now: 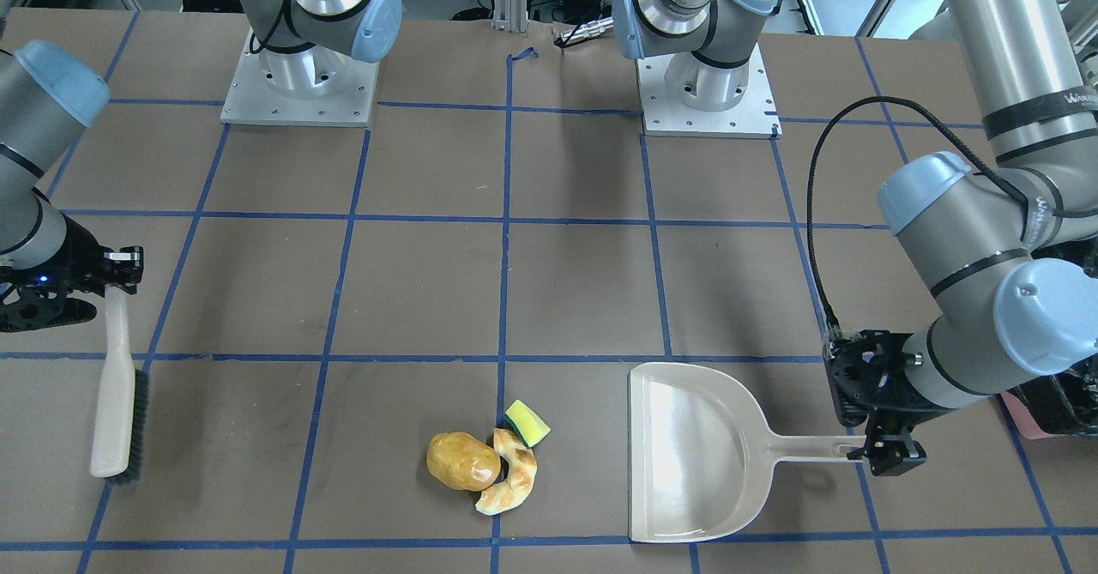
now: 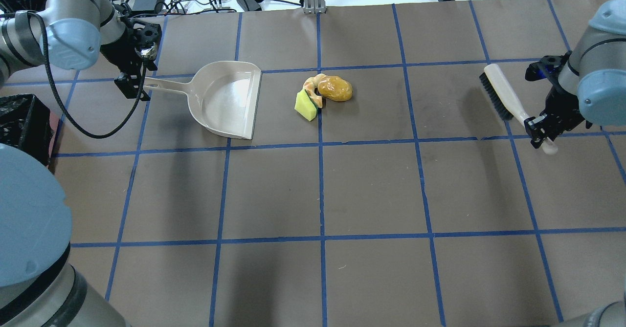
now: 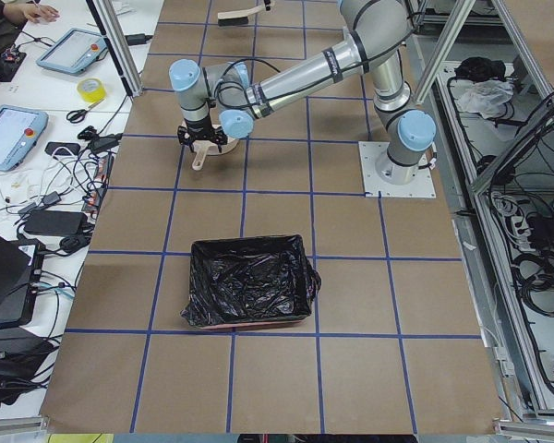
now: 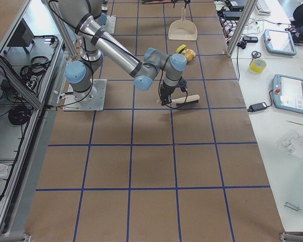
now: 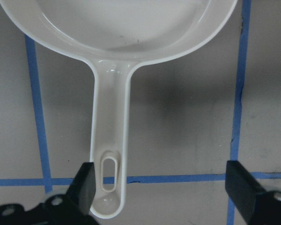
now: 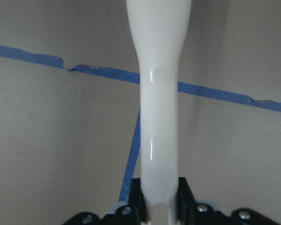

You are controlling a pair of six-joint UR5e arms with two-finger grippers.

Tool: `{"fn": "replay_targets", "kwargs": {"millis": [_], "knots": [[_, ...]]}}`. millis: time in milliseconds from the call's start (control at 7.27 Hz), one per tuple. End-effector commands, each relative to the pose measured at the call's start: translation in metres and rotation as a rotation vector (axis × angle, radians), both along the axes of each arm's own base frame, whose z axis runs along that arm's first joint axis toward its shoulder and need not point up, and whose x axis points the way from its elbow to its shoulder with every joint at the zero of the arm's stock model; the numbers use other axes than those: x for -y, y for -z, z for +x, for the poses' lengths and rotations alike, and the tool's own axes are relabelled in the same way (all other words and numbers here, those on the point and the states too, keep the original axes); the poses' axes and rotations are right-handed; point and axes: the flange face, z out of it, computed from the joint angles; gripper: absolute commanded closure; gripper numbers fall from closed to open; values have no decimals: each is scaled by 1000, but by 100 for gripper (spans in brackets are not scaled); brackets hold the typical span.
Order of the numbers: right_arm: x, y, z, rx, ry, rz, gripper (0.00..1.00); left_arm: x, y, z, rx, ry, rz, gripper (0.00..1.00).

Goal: Sweep and dump trash into bin
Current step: 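Close the left gripper on the dustpan handle while the right gripper grasps the brush, then lift the white brush with the right gripper and carry it toward the debris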

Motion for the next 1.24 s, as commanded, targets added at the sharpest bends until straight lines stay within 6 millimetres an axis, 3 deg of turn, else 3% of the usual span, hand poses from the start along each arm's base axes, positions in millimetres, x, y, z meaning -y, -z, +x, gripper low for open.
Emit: {"fn": "replay_targets", "kwargs": {"millis": [0,412,825,1100], "knots": [[3,-29,14,-13,66,7,100,21,8,1,-8,10,-15,2],[20,-60,87,-47,145,-2,100,21,36,-1,-11,-1,25,1],[21,-73,171,-54,226,-19,100,21,45,-2,-24,2,36,4],[15,-64,221,-80,283,-13,100,24,44,-8,-25,6,31,36]]}}
